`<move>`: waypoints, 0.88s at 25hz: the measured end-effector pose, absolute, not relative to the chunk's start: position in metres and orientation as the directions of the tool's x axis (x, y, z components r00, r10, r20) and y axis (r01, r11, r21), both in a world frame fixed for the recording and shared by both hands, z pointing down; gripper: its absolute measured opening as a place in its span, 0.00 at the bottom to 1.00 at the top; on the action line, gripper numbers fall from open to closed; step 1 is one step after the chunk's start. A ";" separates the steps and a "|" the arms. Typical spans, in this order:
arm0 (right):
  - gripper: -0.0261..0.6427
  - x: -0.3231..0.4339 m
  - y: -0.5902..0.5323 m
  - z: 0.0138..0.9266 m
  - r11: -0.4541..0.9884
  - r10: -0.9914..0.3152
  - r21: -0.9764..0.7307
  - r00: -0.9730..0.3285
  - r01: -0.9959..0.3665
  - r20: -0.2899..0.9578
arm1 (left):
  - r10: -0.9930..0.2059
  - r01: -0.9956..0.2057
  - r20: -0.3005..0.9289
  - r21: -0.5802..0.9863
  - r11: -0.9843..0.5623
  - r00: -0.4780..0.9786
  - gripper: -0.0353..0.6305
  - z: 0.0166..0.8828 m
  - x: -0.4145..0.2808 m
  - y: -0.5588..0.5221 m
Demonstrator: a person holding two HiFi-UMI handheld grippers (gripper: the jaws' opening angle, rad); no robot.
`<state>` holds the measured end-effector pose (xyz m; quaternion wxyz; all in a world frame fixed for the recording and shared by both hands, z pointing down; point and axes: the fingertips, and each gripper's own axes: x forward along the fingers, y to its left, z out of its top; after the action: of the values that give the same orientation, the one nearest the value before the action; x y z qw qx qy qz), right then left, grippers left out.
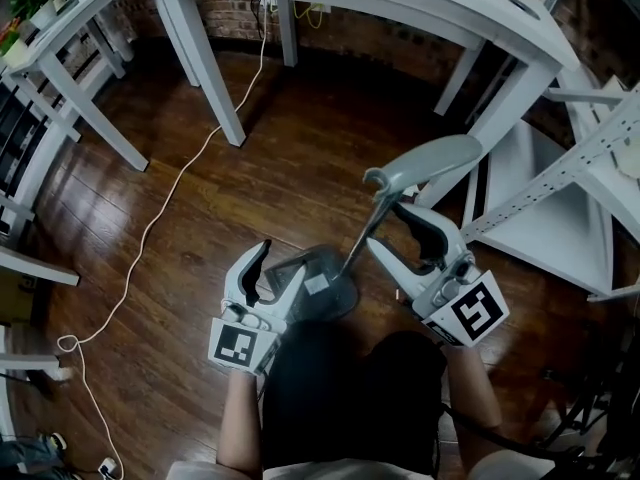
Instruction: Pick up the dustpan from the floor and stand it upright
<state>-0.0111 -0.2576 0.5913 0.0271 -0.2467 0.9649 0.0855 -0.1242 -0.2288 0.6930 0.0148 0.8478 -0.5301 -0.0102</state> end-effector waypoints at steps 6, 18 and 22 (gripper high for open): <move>0.34 0.003 -0.259 0.587 0.884 -0.453 0.098 -0.890 -0.456 -0.057 | -0.893 -0.894 0.018 0.015 -0.449 0.449 0.47 0.657 -0.107 -0.242; 0.38 0.017 -0.221 0.462 0.816 -0.551 -0.103 -0.820 -0.568 0.157 | -0.874 -0.885 0.147 0.128 -0.447 0.463 0.47 0.481 -0.093 -0.197; 0.38 0.021 -0.189 0.368 0.779 -0.596 -0.107 -0.783 -0.617 0.178 | -0.861 -0.873 0.154 0.139 -0.467 0.485 0.47 0.381 -0.096 -0.166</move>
<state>0.0210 -0.1892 0.3676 -0.0671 -0.3224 0.9408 -0.0799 -0.0964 -0.1663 0.3810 0.0997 0.8559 -0.5064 0.0311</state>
